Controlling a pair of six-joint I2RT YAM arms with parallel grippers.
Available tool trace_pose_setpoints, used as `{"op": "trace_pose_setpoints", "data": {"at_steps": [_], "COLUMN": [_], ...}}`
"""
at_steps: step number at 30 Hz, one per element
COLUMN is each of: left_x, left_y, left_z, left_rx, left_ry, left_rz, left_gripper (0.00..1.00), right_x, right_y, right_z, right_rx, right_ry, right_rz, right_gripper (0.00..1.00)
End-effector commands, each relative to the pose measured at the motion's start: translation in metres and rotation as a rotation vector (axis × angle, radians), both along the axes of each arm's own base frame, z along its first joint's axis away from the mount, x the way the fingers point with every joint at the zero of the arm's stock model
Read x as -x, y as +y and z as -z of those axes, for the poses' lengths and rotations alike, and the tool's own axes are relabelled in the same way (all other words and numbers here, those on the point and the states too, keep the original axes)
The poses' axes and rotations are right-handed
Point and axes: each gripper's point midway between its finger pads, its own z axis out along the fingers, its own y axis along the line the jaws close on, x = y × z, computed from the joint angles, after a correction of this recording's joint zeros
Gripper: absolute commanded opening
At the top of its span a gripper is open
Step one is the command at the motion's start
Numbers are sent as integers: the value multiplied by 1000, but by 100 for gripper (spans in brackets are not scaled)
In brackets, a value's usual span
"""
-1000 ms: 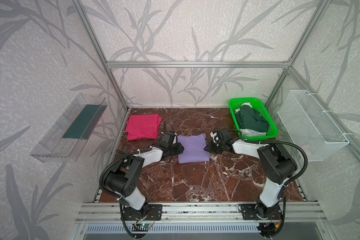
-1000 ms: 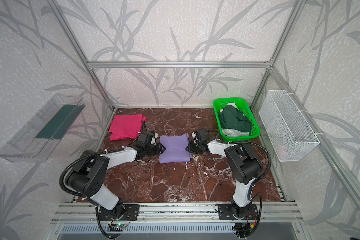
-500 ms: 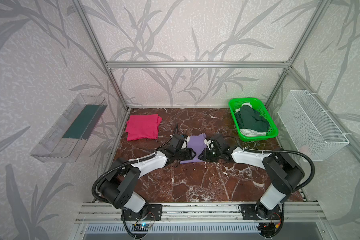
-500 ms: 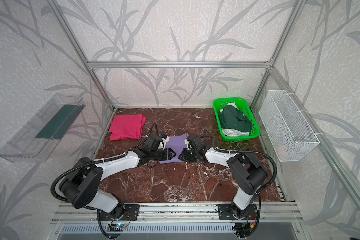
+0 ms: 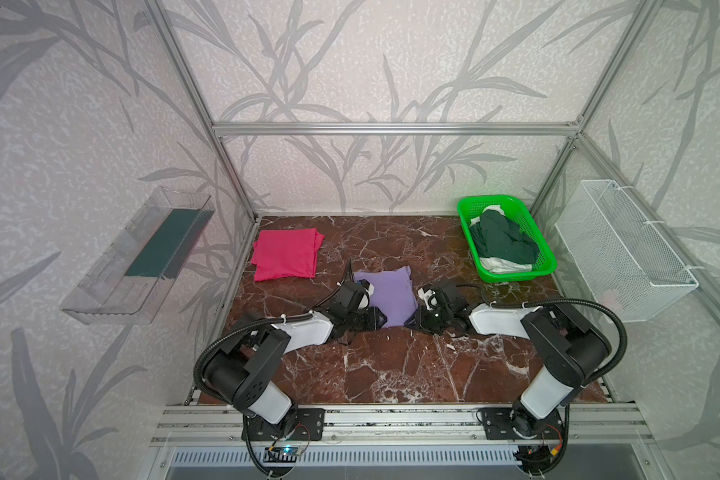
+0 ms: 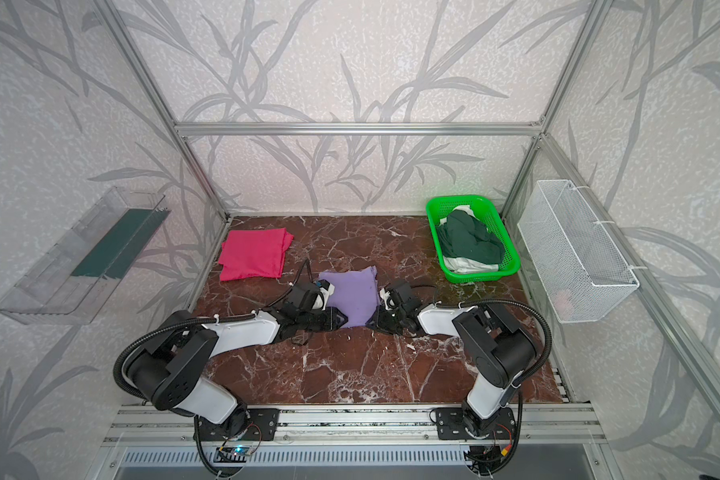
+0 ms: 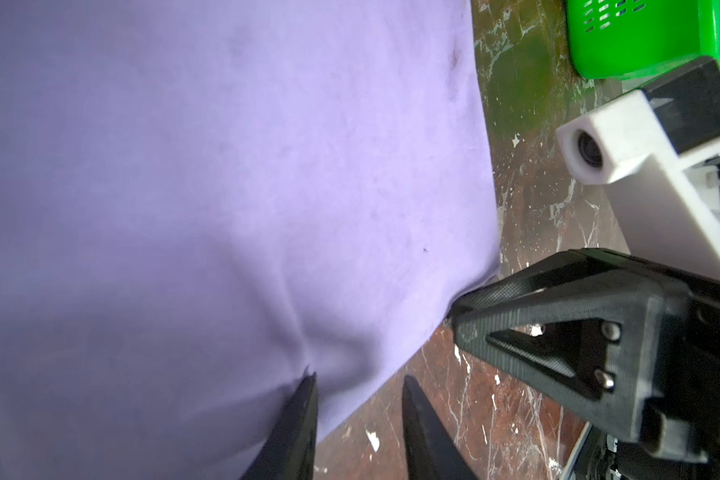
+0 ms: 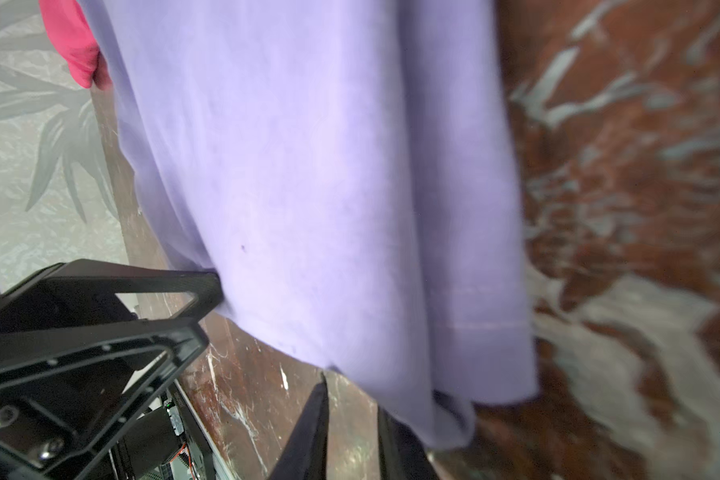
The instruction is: Fold and stack the t-shirts
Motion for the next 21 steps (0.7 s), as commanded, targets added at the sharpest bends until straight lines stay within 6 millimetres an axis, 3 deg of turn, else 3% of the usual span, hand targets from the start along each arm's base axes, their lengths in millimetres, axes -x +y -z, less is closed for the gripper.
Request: {"op": "trace_pose_setpoints", "data": {"at_steps": [1, 7, 11, 16, 21], "left_x": [14, 11, 13, 19, 25], "left_y": [18, 37, 47, 47, 56], "left_z": [6, -18, -6, 23, 30], "left_rx": [-54, -109, -138, -167, -209], "left_ry": [35, -41, -15, 75, 90], "left_rz": [-25, -81, -94, -83, -93], "left_gripper": [36, 36, 36, 34, 34], "right_x": [1, -8, -12, -21, -26], "right_y": [-12, 25, 59, 88, 92], "right_z": [-8, -52, -62, -43, -11], "right_rx": [68, 40, -2, -18, 18], "right_ry": [-8, -85, -98, -74, -20], "right_rz": [9, -78, -140, -168, -166], "right_gripper": [24, 24, 24, 24, 24]}}
